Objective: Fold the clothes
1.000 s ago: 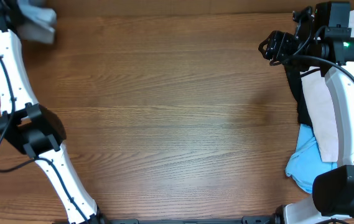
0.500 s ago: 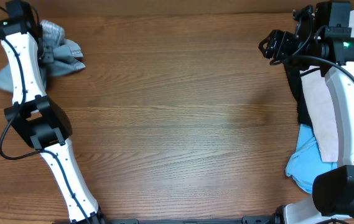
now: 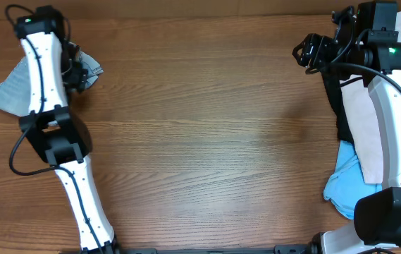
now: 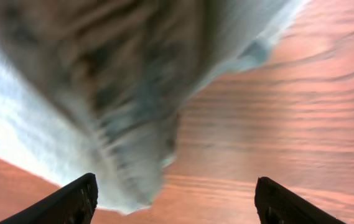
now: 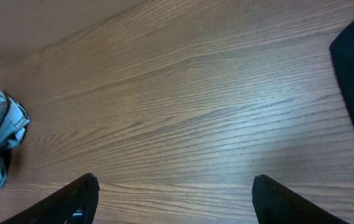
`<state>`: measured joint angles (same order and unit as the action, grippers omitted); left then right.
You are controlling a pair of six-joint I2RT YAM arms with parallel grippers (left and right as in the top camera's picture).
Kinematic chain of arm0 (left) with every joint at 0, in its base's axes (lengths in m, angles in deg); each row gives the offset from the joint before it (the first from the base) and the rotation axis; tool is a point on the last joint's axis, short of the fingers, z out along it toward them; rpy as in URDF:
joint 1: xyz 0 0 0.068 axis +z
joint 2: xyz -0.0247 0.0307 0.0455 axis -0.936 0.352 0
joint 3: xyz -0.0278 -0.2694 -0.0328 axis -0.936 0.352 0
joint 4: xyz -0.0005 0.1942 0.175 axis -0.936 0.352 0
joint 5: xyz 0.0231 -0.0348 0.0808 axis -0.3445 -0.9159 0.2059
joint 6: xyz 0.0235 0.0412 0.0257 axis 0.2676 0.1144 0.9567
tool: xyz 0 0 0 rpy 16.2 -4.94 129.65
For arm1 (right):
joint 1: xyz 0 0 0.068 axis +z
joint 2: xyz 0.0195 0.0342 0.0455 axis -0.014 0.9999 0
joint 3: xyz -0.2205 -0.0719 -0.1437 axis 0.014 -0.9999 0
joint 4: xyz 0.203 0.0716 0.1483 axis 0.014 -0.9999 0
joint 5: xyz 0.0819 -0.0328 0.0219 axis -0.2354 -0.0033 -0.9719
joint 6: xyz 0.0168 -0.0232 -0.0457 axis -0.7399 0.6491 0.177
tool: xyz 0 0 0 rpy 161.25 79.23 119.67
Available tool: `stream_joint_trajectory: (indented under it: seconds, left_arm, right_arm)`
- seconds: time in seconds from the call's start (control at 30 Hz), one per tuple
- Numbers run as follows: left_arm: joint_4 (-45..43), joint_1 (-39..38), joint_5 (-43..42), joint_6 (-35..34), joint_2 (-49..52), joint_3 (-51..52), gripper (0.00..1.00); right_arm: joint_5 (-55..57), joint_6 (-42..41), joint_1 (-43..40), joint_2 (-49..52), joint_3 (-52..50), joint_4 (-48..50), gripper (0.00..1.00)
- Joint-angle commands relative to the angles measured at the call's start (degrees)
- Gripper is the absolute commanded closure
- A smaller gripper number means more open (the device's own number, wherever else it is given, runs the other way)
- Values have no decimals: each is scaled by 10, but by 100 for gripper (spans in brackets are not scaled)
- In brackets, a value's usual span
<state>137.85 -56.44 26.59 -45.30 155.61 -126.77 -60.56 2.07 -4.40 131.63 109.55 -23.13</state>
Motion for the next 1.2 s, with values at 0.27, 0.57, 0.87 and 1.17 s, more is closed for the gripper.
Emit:
stream_joint_trajectory:
  seconds: [0.27, 0.57, 0.87, 1.17]
  left_arm:
    - [-42, 3, -41, -31, -25, -11, 23]
    - [-95, 3, -106, 30, -25, 40, 31]
    - [-225, 3, -63, -4, -25, 187, 41]
    - [-354, -2, -66, -84, -25, 253, 36]
  right_arm:
    - [-2, 0, 2, -2, -2, -7, 16]
    - [-2, 0, 2, -2, -2, -7, 16]
    - [4, 0, 2, -2, -2, -8, 16]
    - [4, 0, 2, -2, -2, 0, 16]
